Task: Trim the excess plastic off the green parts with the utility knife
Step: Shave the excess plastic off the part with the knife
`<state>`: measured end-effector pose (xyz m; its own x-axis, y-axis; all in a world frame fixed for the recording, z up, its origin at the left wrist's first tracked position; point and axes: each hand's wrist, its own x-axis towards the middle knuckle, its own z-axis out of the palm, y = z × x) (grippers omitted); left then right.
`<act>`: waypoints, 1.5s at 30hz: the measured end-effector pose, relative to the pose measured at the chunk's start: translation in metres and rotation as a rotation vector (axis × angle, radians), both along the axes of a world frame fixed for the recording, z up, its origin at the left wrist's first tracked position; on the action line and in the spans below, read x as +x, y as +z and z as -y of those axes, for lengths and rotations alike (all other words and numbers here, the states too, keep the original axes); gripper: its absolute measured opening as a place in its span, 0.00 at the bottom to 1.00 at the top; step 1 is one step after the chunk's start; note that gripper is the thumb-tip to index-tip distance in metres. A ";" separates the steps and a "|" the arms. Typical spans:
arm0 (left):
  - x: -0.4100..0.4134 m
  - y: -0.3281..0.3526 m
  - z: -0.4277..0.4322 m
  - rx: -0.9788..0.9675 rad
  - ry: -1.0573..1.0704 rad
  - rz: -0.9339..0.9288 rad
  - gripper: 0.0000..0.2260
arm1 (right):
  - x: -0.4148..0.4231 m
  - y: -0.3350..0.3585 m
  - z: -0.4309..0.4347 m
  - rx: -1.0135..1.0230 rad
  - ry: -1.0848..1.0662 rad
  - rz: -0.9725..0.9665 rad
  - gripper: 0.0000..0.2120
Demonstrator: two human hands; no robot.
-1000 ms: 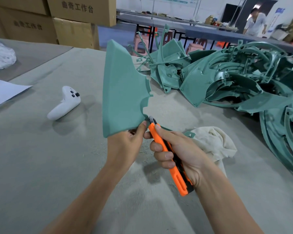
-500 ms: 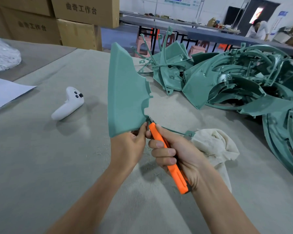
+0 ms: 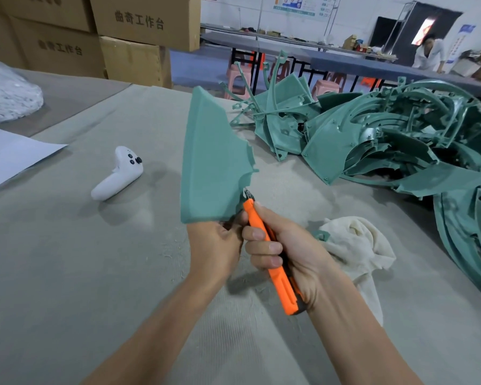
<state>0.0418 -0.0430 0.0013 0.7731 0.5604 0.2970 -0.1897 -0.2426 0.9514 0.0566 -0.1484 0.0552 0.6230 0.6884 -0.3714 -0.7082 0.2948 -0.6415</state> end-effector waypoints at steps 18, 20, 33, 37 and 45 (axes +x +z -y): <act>0.002 0.005 -0.002 -0.159 0.060 0.006 0.07 | 0.001 -0.022 0.023 -1.214 -0.486 1.512 0.09; 0.002 0.005 -0.002 -0.145 0.060 0.011 0.07 | 0.000 -0.023 0.020 -1.198 -0.434 1.540 0.05; 0.001 0.002 -0.001 -0.091 0.050 0.024 0.12 | -0.008 -0.024 0.018 -1.089 -0.178 1.542 0.29; -0.001 0.003 -0.002 -0.067 0.084 0.056 0.12 | -0.008 -0.025 0.018 -1.138 -0.185 1.579 0.28; 0.001 0.004 -0.008 -0.155 0.134 0.089 0.12 | 0.013 -0.026 0.040 -1.272 -0.393 1.336 0.13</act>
